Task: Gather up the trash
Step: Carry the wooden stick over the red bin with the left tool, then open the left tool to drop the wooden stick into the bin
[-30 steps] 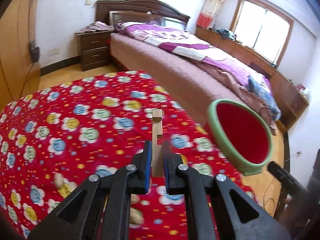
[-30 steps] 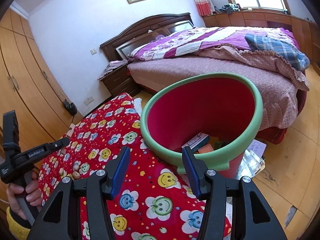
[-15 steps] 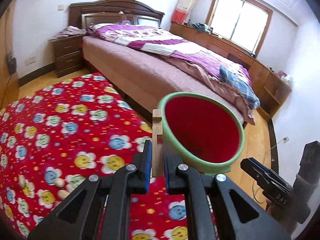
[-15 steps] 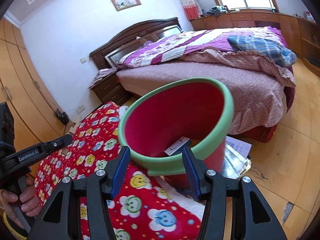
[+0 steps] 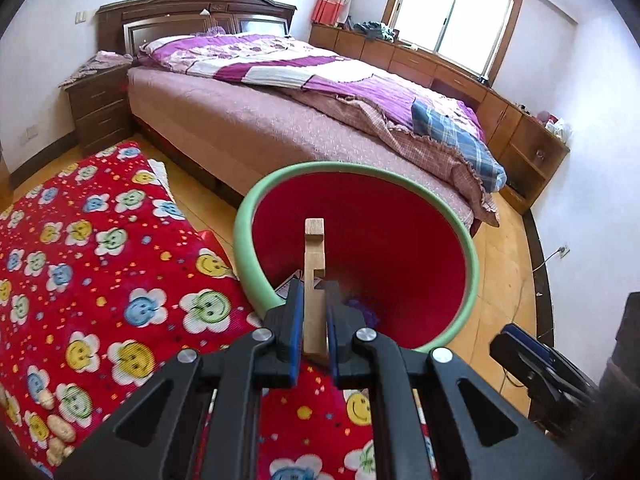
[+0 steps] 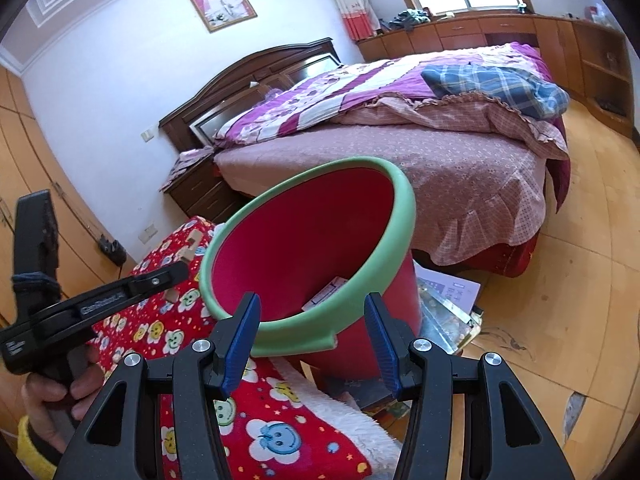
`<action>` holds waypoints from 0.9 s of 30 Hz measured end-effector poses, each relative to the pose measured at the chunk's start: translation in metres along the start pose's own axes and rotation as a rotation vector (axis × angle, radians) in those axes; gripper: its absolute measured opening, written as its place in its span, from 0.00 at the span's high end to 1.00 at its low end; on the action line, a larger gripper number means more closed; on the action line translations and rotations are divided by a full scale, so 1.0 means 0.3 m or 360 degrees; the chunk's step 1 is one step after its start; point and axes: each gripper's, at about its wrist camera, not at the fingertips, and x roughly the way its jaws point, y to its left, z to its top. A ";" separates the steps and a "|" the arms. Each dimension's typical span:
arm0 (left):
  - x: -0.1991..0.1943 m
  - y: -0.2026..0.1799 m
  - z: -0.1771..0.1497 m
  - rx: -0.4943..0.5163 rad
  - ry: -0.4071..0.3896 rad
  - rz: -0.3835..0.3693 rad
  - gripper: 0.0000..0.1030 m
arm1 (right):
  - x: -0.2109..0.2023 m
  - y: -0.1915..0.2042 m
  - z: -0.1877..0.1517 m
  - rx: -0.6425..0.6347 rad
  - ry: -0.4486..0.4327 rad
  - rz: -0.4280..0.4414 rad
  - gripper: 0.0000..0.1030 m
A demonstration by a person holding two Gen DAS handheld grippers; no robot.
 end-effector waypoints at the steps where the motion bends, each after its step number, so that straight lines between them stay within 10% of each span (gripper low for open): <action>1: 0.011 0.001 -0.001 -0.0008 0.0008 -0.0002 0.91 | 0.002 -0.004 -0.001 0.0002 0.0003 -0.0003 0.46; 27: -0.206 0.148 -0.154 -0.0215 -0.0031 0.0204 0.66 | -0.025 0.131 -0.043 -0.0135 -0.0003 0.0107 0.46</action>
